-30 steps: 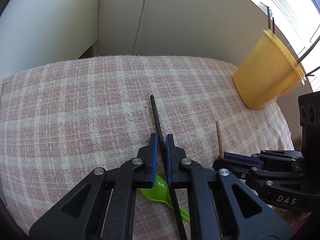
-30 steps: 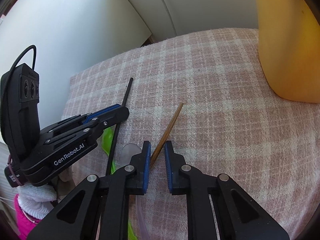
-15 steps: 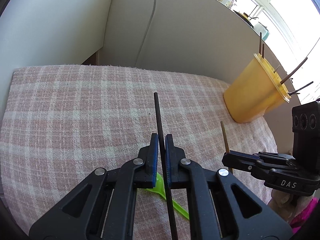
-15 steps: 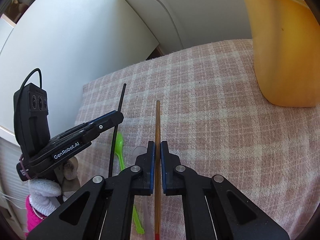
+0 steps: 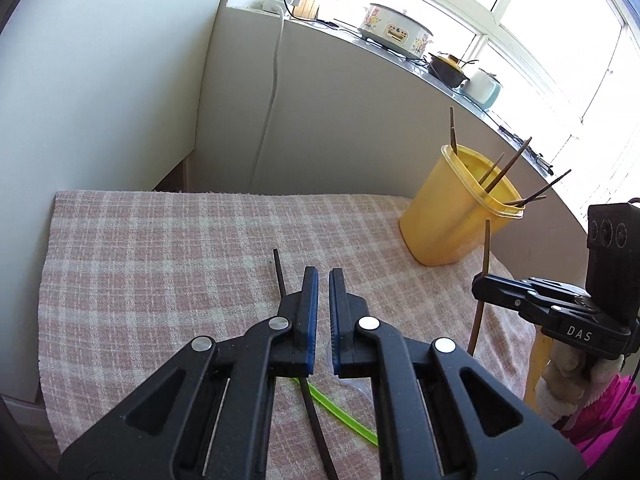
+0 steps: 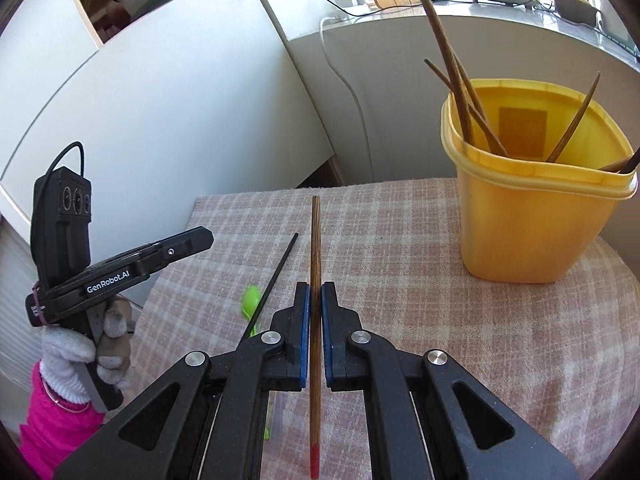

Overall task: Organize utensils
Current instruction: 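Lift both held chopsticks and lower them into the yellow container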

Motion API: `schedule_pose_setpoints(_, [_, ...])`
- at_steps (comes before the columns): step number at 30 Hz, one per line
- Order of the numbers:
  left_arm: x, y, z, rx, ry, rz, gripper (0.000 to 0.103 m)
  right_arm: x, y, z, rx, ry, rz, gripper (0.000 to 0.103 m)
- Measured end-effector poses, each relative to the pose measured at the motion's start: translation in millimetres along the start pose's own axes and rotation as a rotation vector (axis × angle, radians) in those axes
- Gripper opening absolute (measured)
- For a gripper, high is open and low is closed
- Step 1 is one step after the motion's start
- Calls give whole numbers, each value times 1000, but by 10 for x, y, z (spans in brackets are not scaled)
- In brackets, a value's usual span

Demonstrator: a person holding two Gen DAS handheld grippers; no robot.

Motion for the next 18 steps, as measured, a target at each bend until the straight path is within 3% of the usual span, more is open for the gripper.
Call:
schedule_pose_setpoints(3, [49, 205, 17, -21, 7, -104, 4, -1, -95, -3, 1, -13, 11, 4])
schedule_pose_setpoints(7, [136, 567, 91, -68, 37, -230, 25, -18, -37, -31, -1, -15, 15, 4])
schedule_pose_setpoints(13, [232, 912, 150, -126, 98, -290, 25, 33, 61, -46, 6, 0, 17, 4])
schedule_pose_setpoints(14, [226, 918, 159, -126, 111, -264, 22, 35, 54, -43, 7, 1, 17, 4])
schedule_pose_setpoints(15, [229, 932, 171, -138, 125, -257, 7, 35, 50, -44, 8, 0, 18, 4])
schedule_pose_setpoints(18, [208, 936, 96, -100, 81, -244, 4, 32, 32, -57, 7, 1, 22, 4])
Point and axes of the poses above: each gripper's, at about its wrist camera, not at the fingertips, and y roughly the way its jaws point, z to its right, x to its underside, the point moved 3 cm from there along y, roughly the way its jaws point, and after that the axes turned 15 degrees about -x, right-handed, at the moved point
